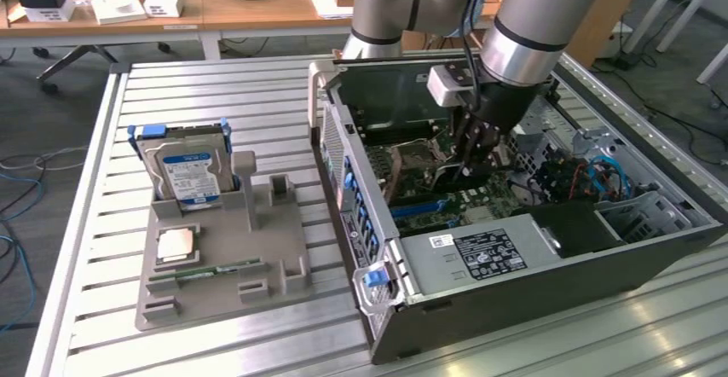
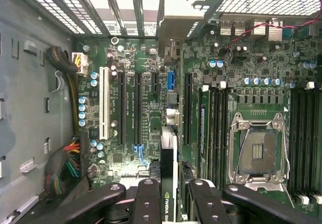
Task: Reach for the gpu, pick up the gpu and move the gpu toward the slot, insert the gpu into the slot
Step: 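Insert the gpu into the slot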
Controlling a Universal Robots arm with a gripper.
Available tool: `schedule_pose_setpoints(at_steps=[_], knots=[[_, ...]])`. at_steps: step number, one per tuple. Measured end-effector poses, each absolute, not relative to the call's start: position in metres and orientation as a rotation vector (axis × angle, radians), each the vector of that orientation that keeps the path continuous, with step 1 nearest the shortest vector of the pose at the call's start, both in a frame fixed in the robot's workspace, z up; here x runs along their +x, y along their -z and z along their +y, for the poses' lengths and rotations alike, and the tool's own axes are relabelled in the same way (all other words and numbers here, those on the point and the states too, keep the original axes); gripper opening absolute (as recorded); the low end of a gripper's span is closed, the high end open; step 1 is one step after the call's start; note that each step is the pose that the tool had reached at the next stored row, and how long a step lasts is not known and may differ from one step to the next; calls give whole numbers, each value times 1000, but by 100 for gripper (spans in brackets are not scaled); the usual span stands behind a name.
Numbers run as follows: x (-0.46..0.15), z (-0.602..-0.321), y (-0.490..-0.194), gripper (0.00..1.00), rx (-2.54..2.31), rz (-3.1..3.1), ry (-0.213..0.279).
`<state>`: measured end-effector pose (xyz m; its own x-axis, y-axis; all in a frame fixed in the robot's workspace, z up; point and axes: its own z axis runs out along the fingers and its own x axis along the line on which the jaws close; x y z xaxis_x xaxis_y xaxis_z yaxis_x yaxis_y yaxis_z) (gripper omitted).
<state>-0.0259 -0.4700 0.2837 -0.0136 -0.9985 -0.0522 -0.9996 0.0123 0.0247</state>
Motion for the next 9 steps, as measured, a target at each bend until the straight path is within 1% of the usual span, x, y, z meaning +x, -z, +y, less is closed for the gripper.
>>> schedule_pose_setpoints(at_steps=[9], knots=[[-28,-470,-278,26,-2196,2213,-80]])
